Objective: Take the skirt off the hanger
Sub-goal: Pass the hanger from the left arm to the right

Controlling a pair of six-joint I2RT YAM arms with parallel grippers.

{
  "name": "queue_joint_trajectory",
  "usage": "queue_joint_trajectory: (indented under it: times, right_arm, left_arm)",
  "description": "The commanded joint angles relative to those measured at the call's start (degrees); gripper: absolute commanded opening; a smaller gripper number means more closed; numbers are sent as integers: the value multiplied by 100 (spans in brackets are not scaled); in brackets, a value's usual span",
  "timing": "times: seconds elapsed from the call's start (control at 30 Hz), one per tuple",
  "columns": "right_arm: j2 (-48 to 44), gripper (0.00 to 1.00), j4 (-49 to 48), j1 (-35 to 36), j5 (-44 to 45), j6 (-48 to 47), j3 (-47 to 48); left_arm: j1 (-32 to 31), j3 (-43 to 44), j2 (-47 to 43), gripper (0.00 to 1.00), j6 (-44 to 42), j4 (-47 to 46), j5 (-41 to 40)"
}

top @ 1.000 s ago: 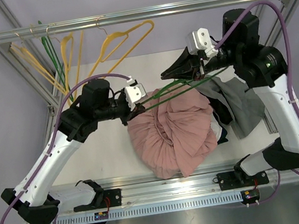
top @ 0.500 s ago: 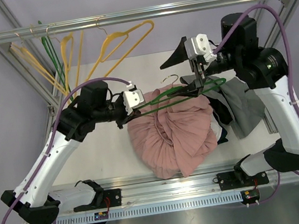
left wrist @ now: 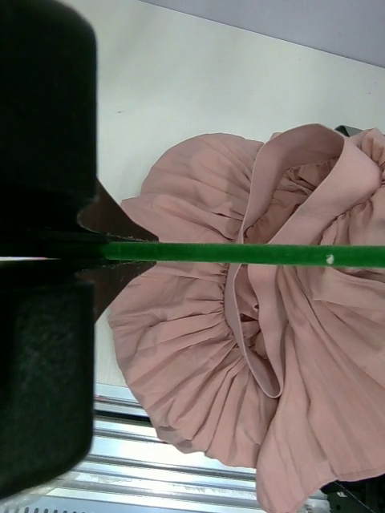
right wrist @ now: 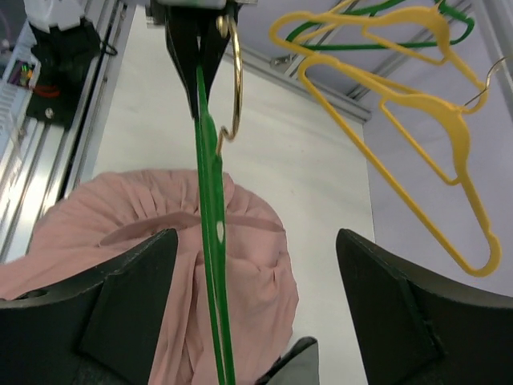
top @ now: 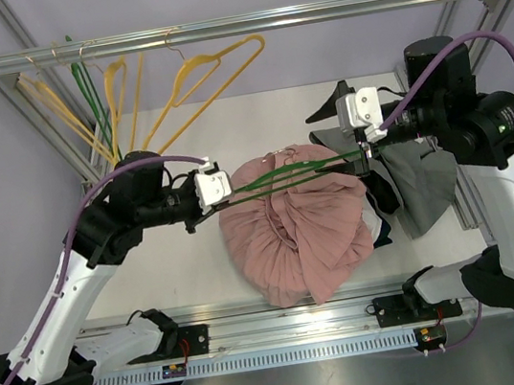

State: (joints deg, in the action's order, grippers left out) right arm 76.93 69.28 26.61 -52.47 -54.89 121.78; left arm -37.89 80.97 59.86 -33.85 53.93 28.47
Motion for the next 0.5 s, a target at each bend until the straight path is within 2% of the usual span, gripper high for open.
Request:
queue_joint_trajectory:
  times: [0.0,0.23,0.47]
  right_arm:
    - [59,87,1593,-42,307,-1170,-66]
    - [112,80,2028,-42,545,-1489,-409]
    - [218,66,2204,-33,571,-1691,-629]
  left_arm:
    - [18,261,-237,0,-403,47,-200]
    - [18,516,-290,0,-570,258,-316]
    - [18,569,-343,0,-588,241,-263]
